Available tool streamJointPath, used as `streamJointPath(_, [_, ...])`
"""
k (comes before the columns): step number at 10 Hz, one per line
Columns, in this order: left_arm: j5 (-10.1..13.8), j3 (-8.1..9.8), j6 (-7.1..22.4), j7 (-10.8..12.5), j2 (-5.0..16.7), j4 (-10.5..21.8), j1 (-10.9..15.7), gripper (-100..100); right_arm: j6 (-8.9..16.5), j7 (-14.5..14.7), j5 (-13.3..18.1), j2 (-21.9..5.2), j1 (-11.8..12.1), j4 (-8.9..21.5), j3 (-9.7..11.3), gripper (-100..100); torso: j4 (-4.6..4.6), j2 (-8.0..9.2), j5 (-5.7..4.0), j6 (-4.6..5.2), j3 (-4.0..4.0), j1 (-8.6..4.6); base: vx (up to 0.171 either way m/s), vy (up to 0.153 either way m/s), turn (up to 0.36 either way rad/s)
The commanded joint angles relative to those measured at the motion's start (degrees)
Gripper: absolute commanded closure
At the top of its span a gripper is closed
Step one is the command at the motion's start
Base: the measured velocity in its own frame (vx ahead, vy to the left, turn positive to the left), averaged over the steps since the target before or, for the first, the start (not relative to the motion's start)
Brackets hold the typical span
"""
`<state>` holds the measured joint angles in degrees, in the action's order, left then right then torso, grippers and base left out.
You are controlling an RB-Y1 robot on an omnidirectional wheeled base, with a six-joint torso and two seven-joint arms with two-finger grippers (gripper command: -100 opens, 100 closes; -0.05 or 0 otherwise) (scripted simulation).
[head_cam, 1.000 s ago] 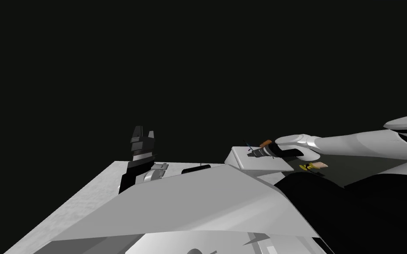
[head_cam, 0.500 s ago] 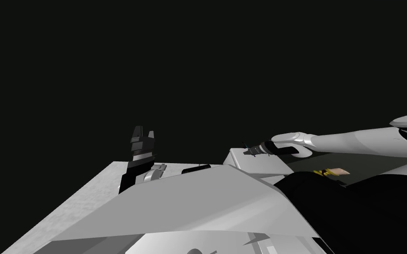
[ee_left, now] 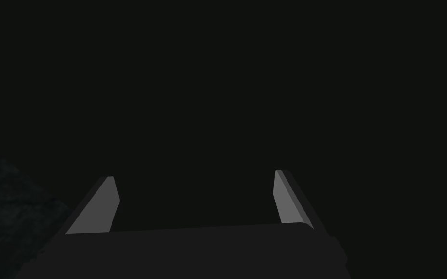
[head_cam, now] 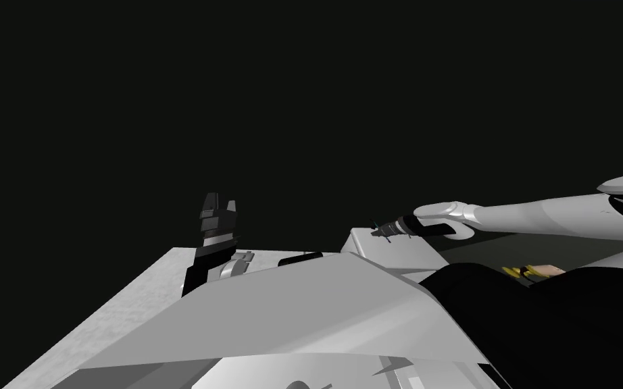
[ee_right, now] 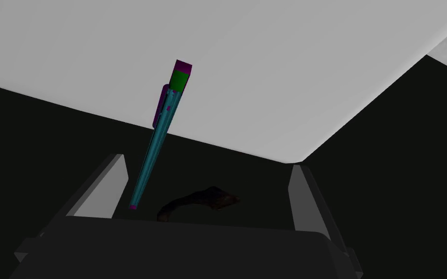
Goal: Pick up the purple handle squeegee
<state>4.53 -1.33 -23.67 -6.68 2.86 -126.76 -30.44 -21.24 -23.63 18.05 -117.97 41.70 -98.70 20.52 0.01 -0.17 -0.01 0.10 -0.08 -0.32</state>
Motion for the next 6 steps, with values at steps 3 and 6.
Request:
streamJointPath(3, [0.0,0.00,0.0,0.0,0.0,0.0,0.0,0,1.3,1.9,1.2,4.2,0.9,1.5,1.0,-100,-0.03,-0.12,0.02,-0.02,-0.07,0.11,0.033,0.029,0.084])
streamJointPath(6, [0.0,0.00,0.0,0.0,0.0,0.0,0.0,0,1.1,0.9,1.7,3.6,1.4,1.5,-0.1,100,-0.01,-0.03,0.00,-0.03,-0.02,0.11,0.005,0.005,0.004])
